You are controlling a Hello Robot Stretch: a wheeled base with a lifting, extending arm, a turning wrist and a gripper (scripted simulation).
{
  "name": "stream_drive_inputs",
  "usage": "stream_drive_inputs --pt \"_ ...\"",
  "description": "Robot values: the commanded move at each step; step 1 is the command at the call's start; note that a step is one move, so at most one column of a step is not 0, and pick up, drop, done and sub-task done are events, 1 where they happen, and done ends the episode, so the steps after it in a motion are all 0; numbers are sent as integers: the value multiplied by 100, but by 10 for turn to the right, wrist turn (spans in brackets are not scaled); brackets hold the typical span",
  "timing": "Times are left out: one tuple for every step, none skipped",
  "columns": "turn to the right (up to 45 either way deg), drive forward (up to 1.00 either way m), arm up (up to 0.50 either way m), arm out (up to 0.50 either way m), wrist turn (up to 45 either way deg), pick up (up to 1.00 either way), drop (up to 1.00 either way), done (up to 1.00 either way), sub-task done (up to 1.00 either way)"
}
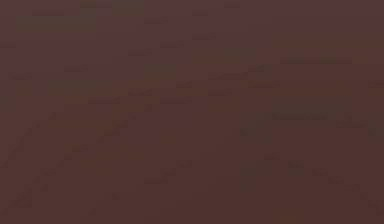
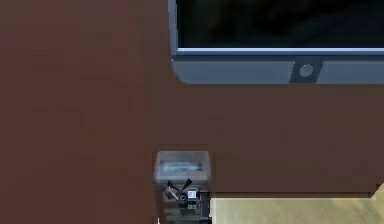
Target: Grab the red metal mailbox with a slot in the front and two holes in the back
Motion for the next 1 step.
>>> stream_drive_inputs --pt "0 0 0 0 0 0 0 100 0"
